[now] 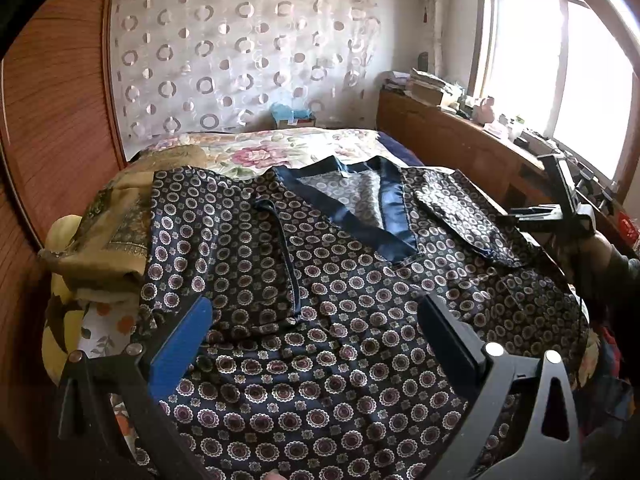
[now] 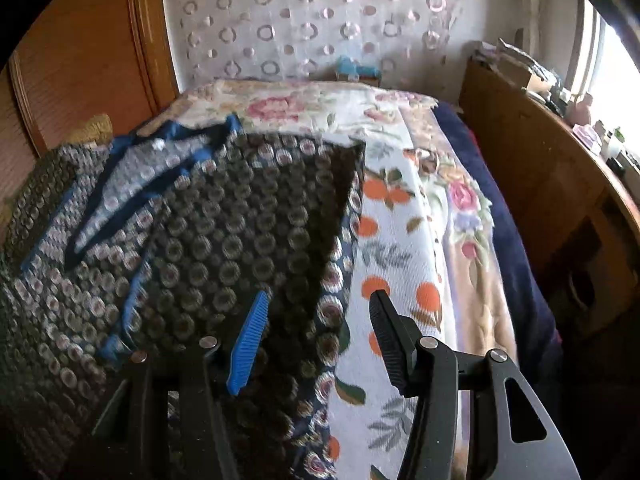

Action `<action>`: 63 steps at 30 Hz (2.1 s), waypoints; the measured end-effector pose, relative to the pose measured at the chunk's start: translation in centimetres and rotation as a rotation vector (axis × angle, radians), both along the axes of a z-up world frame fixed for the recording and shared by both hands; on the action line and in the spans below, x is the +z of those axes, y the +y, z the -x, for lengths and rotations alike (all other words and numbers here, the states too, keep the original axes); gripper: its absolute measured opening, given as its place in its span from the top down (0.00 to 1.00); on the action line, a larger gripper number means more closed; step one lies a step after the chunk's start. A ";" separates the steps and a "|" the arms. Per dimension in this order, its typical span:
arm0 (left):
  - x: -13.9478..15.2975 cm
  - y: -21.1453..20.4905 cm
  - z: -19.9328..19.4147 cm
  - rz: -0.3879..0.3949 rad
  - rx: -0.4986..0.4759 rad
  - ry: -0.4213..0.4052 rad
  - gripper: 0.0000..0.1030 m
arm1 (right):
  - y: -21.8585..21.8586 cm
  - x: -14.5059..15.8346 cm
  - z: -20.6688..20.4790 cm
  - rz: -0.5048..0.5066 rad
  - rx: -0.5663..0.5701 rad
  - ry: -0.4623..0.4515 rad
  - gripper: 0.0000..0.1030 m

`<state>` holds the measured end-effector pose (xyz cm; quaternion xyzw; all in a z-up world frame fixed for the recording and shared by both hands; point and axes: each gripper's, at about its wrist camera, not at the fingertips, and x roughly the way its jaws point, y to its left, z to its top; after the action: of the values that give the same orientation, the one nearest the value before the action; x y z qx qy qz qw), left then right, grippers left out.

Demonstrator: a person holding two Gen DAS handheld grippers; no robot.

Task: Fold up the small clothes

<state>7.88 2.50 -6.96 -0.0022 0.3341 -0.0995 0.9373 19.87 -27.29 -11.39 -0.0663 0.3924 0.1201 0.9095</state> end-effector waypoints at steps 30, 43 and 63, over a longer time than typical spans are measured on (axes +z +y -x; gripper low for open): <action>0.8 8.3 -7.7 -0.087 0.153 0.023 0.00 | -2.6 -0.7 -6.7 -0.087 -0.004 -0.014 0.32; -1.0 13.0 -16.1 -0.033 0.146 0.134 0.30 | -2.0 -1.2 -10.6 -0.037 0.057 -0.017 0.32; -1.7 12.7 -20.8 0.030 0.038 0.189 0.94 | -0.8 -0.3 -13.7 -0.053 0.133 0.028 0.84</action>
<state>28.66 15.23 -8.67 -0.0319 0.4195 -0.0861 0.9031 33.60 -28.14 -11.66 -0.0665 0.3964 0.1916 0.8954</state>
